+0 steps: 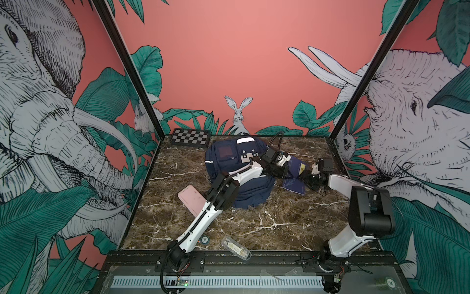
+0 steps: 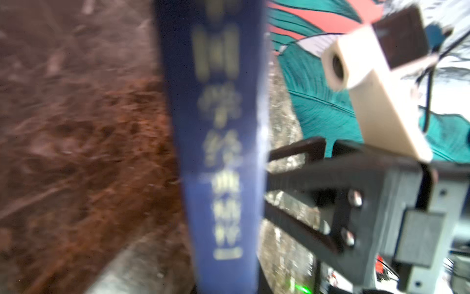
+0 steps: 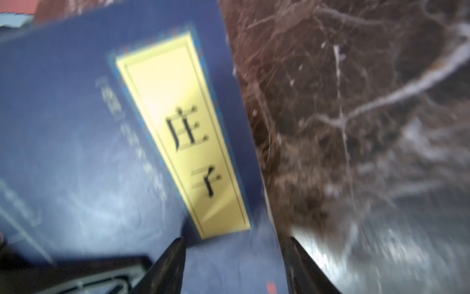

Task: Pack books, pencil case, and school supplies into a backpack
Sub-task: Pick up the book from the top-right of the table.

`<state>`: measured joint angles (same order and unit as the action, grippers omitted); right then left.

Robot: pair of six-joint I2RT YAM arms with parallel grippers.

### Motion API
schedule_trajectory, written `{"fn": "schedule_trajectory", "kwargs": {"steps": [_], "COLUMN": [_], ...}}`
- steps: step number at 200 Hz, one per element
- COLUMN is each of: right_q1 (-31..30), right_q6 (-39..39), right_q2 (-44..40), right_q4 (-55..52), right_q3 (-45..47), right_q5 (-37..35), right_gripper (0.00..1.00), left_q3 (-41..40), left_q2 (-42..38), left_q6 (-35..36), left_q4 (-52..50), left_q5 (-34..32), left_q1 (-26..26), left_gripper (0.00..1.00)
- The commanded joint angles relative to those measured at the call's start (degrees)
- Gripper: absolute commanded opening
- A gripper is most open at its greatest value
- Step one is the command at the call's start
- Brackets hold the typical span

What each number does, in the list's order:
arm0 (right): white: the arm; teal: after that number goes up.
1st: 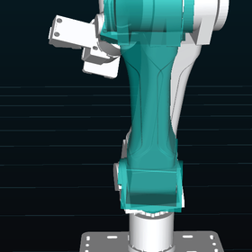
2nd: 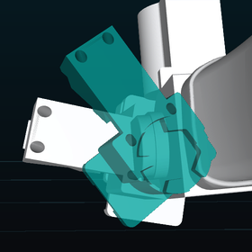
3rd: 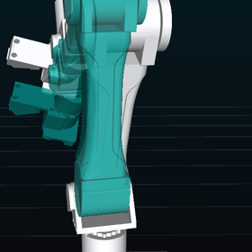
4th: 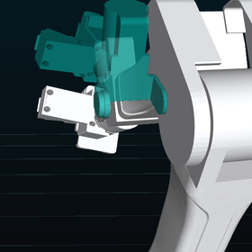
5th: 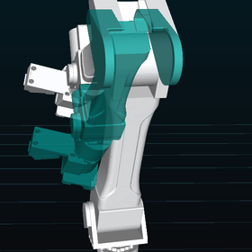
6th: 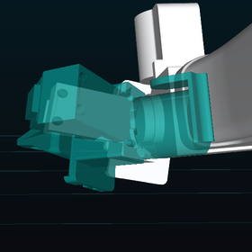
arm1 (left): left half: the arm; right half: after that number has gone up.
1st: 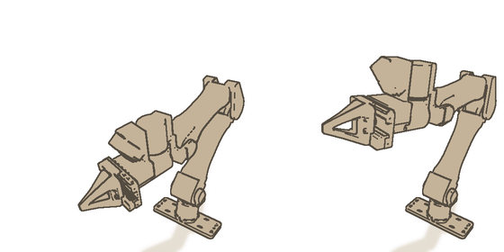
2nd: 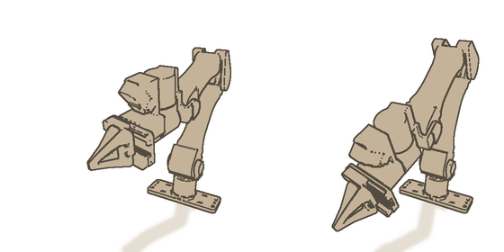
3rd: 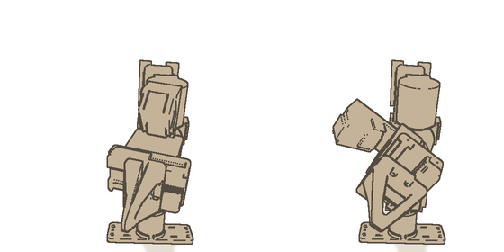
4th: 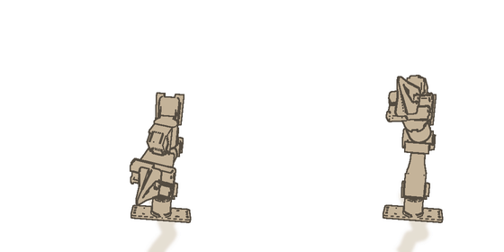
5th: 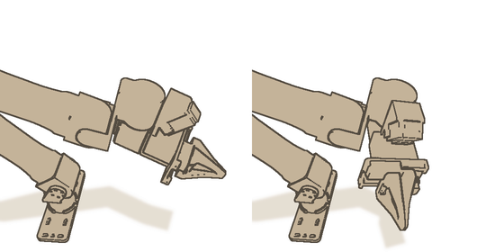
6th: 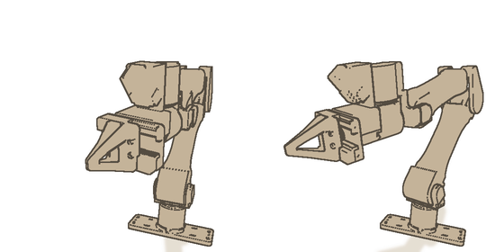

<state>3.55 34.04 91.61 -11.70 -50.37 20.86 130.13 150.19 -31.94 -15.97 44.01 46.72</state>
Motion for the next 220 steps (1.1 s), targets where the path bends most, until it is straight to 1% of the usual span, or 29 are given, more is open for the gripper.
{"fn": "schedule_trajectory", "kwargs": {"steps": [1,40,56,76,87,107,128,140,152,163,174,186,197,204,212,220], "right_q1": [1.2,2.1,2.5,2.8,2.9,3.1,3.4,3.4,3.4,3.4,3.3,3.2,3.1,3.0,2.9,2.7], "right_q6": [-1.0,-0.9,0.2,1.5,3.0,6.2,9.7,13.7,18.2,20.5,22.1,23.5,24.5,25.1,26.2,27.2], "right_q2": [-8.0,-20.2,-24.6,-28.3,-29.5,-30.4,-30.0,-29.5,-28.6,-27.9,-27.5,-27.3,-27.3,-27.4,-27.6,-27.9], "right_q4": [-1.0,0.9,3.5,5.6,8.0,14.3,21.3,27.6,36.5,41.0,44.3,47.1,49.3,49.8,52.8,54.7], "right_q3": [2.4,6.9,8.6,9.9,11.2,14.2,16.6,18.5,20.4,21.3,22.0,22.7,23.0,23.1,23.4,23.7], "right_q5": [2.2,8.9,13.0,18.2,20.8,25.3,29.6,32.0,34.0,35.2,35.9,36.3,36.9,37.3,37.8,37.9], "right_gripper": [0.64,0.66,0.67,0.68,0.68,0.68,0.68,0.69,0.69,0.69,0.70,0.71,0.72,0.72,0.72,0.73], "left_q3": [2.7,4.1,4.5,5.0,4.8,2.8,0.8,-0.8,-2.7,-4.7,-7.1,-11.9,-15.8,-18.0,-19.5,-20.4], "left_q2": [-9.4,-12.7,-14.2,-16.4,-17.8,-20.7,-23.0,-24.2,-25.2,-25.9,-26.7,-27.8,-28.6,-29.1,-29.6,-30.0], "left_q6": [0.4,0.4,2.4,7.5,11.3,17.0,21.1,22.8,23.4,23.4,22.0,16.6,10.2,7.7,4.9,3.5], "left_q4": [1.7,-3.1,-6.9,-14.3,-18.8,-24.2,-28.6,-29.7,-29.8,-28.8,-26.0,-17.6,-9.0,-4.4,-0.7,1.2], "left_q5": [6.4,11.9,13.9,15.0,14.5,13.7,13.7,14.8,16.7,20.0,21.8,25.1,28.1,29.5,30.7,31.6], "left_q1": [-1.2,-3.7,-4.5,-5.0,-5.2,-5.6,-5.8,-5.9,-5.9,-5.9,-5.9,-5.9,-5.9,-5.9,-5.9,-5.9], "left_gripper": [0.00,0.00,0.00,0.00,0.00,0.00,0.00,0.00,0.00,0.00,0.00,0.00,0.00,0.00,0.00,0.00]}}
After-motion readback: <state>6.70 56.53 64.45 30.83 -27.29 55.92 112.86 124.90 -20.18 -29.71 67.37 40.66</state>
